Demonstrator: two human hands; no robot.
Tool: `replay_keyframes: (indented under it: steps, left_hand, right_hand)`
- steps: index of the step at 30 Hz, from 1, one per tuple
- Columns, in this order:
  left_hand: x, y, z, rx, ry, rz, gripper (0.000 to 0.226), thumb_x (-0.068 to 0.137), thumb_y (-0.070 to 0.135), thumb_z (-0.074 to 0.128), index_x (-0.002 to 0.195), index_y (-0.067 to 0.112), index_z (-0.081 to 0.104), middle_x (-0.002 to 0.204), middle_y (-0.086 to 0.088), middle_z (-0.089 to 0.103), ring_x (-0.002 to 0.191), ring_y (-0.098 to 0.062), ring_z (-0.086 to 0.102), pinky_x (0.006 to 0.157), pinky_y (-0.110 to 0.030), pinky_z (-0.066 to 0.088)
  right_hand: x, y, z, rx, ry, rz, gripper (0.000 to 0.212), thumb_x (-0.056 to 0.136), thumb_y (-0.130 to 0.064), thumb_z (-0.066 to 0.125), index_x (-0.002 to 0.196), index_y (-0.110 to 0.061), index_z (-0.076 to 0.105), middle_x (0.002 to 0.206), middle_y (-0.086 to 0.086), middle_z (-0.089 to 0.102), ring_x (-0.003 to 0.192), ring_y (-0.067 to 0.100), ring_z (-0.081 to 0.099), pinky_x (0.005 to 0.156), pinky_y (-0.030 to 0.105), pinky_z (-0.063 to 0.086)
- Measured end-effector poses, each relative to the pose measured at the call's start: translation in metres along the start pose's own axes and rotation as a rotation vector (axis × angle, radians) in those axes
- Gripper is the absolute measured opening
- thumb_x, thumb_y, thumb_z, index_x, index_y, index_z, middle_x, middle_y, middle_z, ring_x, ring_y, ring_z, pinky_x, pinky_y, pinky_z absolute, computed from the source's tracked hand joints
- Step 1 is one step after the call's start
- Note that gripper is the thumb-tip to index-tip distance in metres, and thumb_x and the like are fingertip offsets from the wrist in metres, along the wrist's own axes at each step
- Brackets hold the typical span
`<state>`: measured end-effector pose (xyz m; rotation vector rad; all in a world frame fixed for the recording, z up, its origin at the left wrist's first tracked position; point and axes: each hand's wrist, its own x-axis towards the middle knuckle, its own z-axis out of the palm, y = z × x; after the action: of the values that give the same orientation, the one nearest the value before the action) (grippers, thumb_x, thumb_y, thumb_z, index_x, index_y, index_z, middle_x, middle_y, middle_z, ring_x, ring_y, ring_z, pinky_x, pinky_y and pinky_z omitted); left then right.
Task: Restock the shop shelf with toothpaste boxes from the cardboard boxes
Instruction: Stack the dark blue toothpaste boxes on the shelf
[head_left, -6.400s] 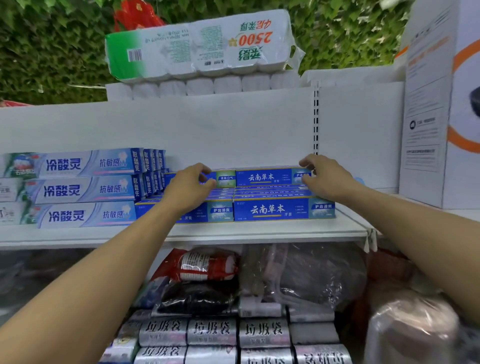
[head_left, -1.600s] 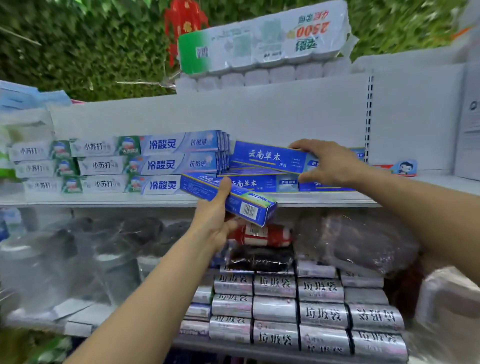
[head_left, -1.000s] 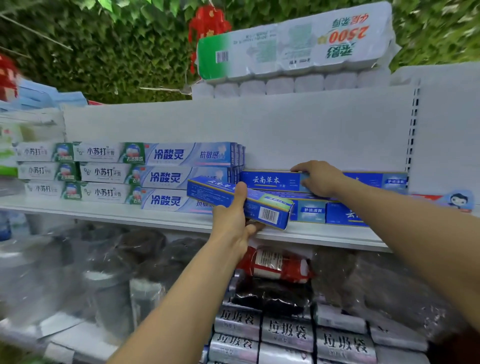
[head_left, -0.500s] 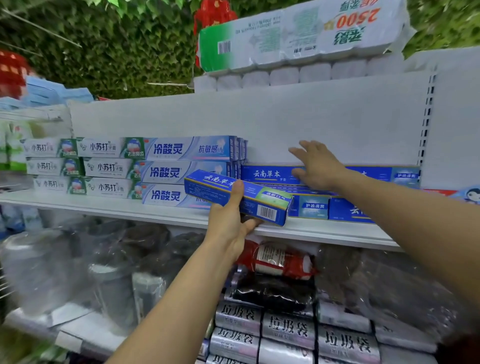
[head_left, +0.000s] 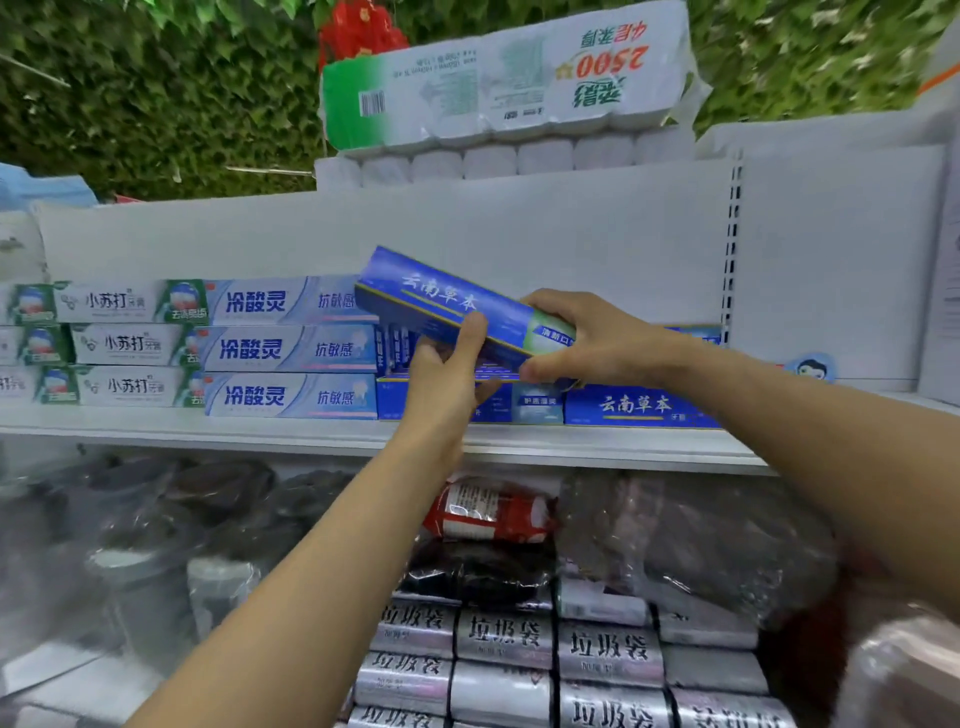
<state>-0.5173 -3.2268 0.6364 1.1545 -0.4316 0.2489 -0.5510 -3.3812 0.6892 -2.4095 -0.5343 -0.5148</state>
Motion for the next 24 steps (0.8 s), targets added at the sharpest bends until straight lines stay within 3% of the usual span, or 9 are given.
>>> replay_keyframes:
  steps: [3,8,12,14,18,24]
  left_hand:
    - [0.013,-0.003,0.008,0.439,-0.077,0.111,0.038,0.096,0.035,0.055,0.129,0.016,0.049,0.124,0.007,0.053,0.112,-0.006,0.052,0.098,-0.027,0.042]
    - [0.044,-0.012,0.027,0.838,-0.238,0.238,0.038,0.095,0.025,0.056,0.133,0.021,0.051,0.138,0.005,0.042,0.127,-0.012,0.041,0.098,-0.022,0.033]
    - [0.073,-0.021,0.038,1.248,-0.296,0.181,0.053,0.093,0.033,0.056,0.143,0.031,0.040,0.149,0.006,0.036,0.137,-0.025,0.031,0.106,-0.046,0.038]
    - [0.084,-0.024,0.043,1.412,-0.312,0.158,0.057,0.092,0.037,0.055,0.145,0.033,0.036,0.150,0.006,0.036,0.137,-0.029,0.030,0.106,-0.051,0.038]
    - [0.100,-0.033,0.045,1.463,-0.324,0.106,0.060,0.090,0.041,0.057,0.145,0.033,0.036,0.149,0.000,0.039,0.135,-0.032,0.035,0.105,-0.053,0.040]
    - [0.108,-0.031,0.046,1.465,-0.354,0.066,0.053,0.088,0.039,0.059,0.138,0.027,0.044,0.142,-0.002,0.046,0.124,-0.029,0.050,0.095,-0.047,0.050]
  right_hand:
    - [-0.015,0.026,-0.037,-0.051,0.145,0.022,0.047,0.074,-0.010,0.078,0.114,-0.023,0.058,0.098,0.007,0.064,0.067,0.012,0.062,0.062,0.035,0.058]
    - [-0.039,0.076,-0.091,-0.213,0.200,0.177,0.048,0.073,-0.020,0.081,0.113,-0.027,0.056,0.099,-0.001,0.067,0.072,0.010,0.064,0.064,0.025,0.052]
    - [-0.045,0.102,-0.112,-0.384,0.150,0.272,0.053,0.071,-0.018,0.083,0.115,-0.028,0.056,0.099,-0.006,0.066,0.079,0.009,0.063,0.063,0.019,0.045]
    - [-0.043,0.111,-0.115,-0.411,0.120,0.304,0.055,0.070,-0.016,0.083,0.116,-0.027,0.057,0.101,-0.005,0.066,0.082,0.009,0.063,0.064,0.019,0.046]
    - [-0.031,0.127,-0.117,-0.401,0.074,0.321,0.056,0.073,-0.014,0.081,0.119,-0.030,0.055,0.106,-0.005,0.066,0.086,0.009,0.064,0.066,0.022,0.048]
    - [-0.010,0.148,-0.110,-0.538,0.111,0.325,0.053,0.081,-0.014,0.074,0.129,-0.027,0.057,0.119,0.004,0.054,0.102,0.021,0.055,0.087,0.036,0.049]
